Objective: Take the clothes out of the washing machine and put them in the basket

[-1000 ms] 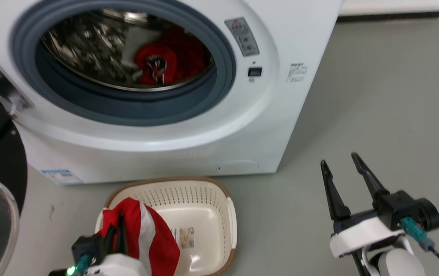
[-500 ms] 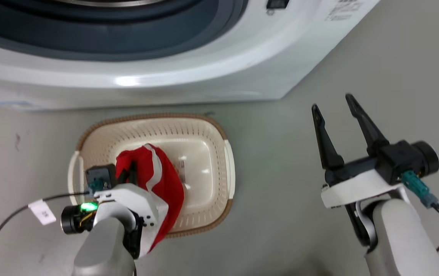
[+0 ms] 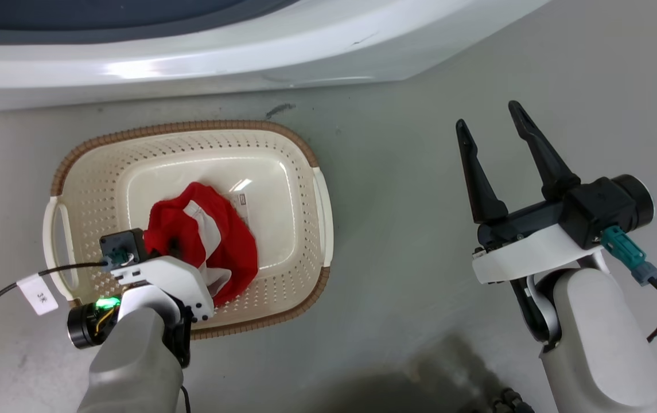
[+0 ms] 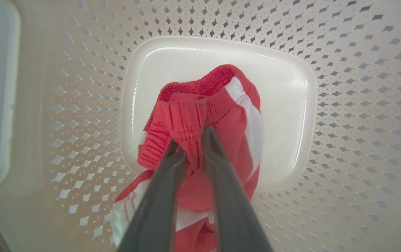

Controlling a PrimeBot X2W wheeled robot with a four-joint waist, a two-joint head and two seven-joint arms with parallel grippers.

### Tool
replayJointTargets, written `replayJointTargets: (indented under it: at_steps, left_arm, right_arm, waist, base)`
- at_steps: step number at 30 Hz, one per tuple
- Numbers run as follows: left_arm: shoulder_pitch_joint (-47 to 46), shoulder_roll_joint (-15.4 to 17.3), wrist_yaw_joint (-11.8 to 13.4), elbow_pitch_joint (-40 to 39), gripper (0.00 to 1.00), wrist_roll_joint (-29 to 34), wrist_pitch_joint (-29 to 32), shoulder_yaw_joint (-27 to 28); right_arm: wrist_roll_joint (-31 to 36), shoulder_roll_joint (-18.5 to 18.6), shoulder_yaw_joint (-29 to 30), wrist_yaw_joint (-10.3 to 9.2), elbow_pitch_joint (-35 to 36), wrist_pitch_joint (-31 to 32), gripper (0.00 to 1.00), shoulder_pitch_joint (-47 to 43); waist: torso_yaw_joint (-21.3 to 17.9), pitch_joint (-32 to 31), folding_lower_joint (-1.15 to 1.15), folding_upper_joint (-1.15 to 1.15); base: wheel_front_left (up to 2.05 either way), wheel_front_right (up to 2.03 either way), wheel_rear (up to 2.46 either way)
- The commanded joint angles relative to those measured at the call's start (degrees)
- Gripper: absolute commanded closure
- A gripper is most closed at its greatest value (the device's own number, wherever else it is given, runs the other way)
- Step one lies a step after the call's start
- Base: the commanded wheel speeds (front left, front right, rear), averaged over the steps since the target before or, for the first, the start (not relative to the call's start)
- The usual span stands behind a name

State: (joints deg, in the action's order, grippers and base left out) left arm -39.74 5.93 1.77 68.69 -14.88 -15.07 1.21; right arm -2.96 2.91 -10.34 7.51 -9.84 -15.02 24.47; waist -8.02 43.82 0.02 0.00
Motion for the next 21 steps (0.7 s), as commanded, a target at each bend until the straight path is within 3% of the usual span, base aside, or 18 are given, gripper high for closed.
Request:
replayJointTargets:
  at_steps: [1, 10, 21]
  left_arm:
    - [2.0, -0.1, 0.2, -0.7, 0.00, 0.0, -0.1, 0.2]
    - [12.5, -1.8, -1.2, -8.2, 0.00, 0.4, -0.1, 1.3]
    - [26.4, -3.1, -4.2, -22.8, 0.00, 3.3, -0.1, -0.3]
  right_arm:
    - [0.2, 0.0, 0.7, -0.04, -0.6, -0.2, 0.00, -0.2]
    - [1.6, 0.0, 3.5, -0.04, -2.7, -0.2, 0.00, -5.8]
    - [2.8, 0.0, 8.0, -0.04, -2.7, -0.2, 0.00, -14.3]
  waist:
    - [0.6, -2.7, -0.02, 0.00]
    - [3.5, -16.2, -0.02, 0.00]
    - [6.6, -30.3, -0.02, 0.00]
  base:
    - [0.00, 0.00, 0.00]
    - [0.00, 0.00, 0.00]
    - [0.00, 0.00, 0.00]
